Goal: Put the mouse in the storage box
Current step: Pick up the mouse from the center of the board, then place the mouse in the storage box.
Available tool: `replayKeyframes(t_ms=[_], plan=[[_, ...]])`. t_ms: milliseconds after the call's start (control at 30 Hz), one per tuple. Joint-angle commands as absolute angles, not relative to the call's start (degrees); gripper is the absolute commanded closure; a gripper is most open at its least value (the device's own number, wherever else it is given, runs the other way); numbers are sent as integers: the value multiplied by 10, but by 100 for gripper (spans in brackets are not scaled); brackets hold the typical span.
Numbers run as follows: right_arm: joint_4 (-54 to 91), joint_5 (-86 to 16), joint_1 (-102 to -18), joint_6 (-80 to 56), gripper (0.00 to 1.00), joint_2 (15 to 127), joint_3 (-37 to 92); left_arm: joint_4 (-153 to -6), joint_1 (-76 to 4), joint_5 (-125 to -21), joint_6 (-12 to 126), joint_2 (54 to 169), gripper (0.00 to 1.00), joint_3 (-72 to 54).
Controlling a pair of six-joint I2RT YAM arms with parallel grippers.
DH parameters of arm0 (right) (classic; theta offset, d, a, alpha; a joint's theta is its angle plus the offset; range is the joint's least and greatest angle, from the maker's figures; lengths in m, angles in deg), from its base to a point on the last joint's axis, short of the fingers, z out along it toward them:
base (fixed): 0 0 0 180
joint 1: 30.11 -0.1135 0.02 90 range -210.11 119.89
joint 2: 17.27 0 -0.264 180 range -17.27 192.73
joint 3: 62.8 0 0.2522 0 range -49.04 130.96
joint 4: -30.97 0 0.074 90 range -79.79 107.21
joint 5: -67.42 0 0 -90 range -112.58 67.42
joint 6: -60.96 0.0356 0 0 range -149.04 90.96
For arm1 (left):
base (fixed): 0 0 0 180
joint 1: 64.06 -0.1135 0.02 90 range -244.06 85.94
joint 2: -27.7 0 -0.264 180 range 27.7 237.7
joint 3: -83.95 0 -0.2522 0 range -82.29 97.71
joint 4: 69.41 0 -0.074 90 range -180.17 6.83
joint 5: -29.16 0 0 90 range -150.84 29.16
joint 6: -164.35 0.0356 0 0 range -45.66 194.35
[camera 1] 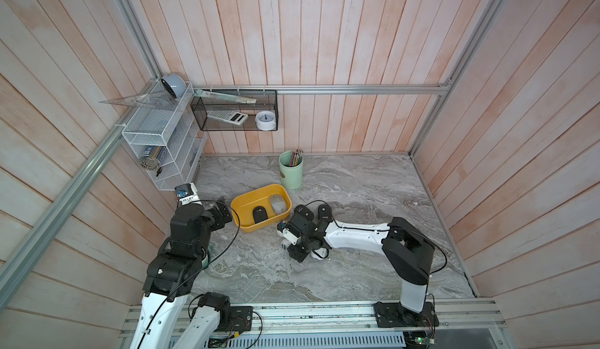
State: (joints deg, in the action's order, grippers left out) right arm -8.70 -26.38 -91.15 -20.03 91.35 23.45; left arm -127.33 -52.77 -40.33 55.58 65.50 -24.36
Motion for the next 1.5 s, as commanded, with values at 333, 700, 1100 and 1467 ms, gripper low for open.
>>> replayKeyframes(t_ms=[333,700,1100,1467], plan=[[-119,-64,-912,-208,87,982,484,-1261,-539,-228,521,509,0,-274],[-247,-89,-915,-181,87,1217,860,-1256,-540,-213,520,482,0,-281],[-277,-155,-931,-138,84,1377,1060,-1254,-540,-220,517,480,0,-282],[-252,-182,-926,-109,83,1434,1084,-1253,-539,-219,518,480,0,-282]])
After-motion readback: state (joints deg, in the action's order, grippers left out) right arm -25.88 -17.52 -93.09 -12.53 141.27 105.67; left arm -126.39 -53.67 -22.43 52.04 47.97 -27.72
